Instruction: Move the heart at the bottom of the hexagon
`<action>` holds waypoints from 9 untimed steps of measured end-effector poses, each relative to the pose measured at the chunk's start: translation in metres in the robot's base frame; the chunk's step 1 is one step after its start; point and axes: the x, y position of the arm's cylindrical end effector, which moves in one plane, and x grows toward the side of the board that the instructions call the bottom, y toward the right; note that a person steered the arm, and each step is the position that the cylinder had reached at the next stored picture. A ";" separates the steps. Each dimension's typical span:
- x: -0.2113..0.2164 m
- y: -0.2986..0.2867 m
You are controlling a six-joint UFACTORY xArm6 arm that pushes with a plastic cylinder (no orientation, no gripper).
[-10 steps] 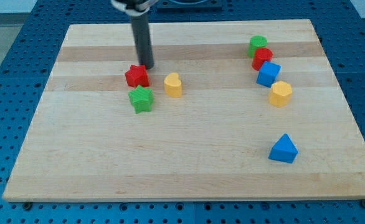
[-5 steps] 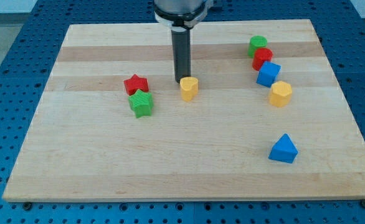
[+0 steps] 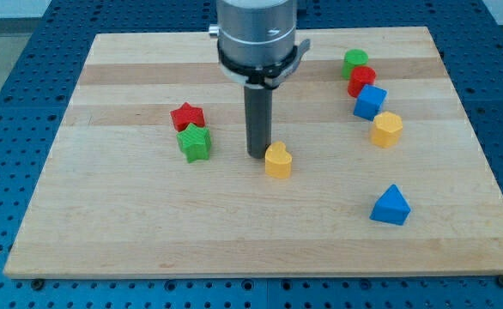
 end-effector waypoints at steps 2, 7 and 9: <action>0.018 -0.003; 0.042 0.065; 0.054 0.042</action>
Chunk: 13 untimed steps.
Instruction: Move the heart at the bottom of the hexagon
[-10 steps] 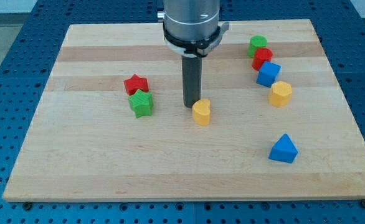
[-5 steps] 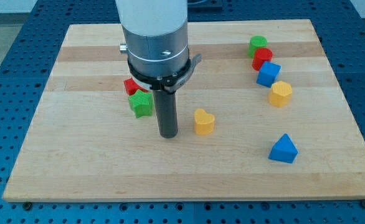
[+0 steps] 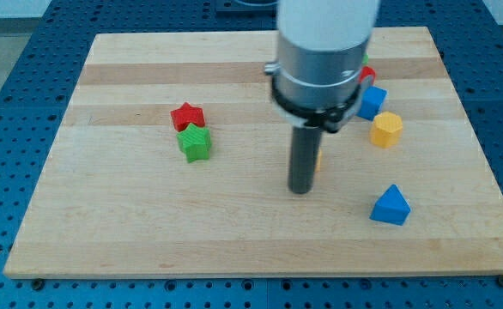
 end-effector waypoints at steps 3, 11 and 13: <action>-0.036 -0.015; -0.050 0.073; -0.069 0.091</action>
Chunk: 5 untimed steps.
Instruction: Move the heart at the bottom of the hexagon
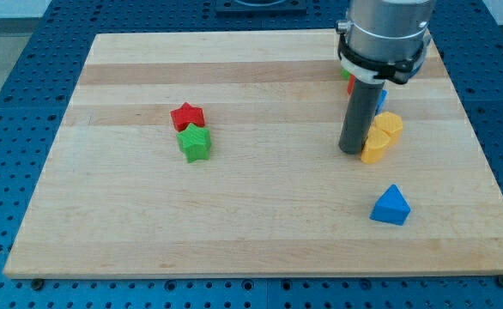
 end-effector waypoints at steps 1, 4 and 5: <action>-0.004 0.000; -0.004 0.002; 0.002 0.002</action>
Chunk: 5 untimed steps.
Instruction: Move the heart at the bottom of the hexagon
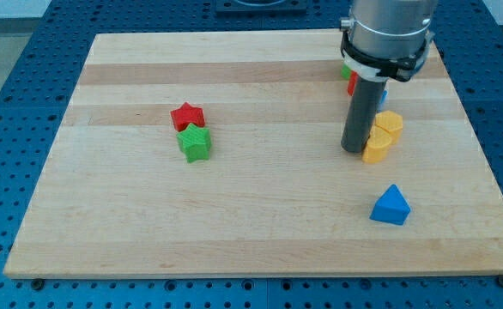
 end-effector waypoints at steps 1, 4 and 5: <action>0.005 0.000; 0.011 0.014; 0.011 0.016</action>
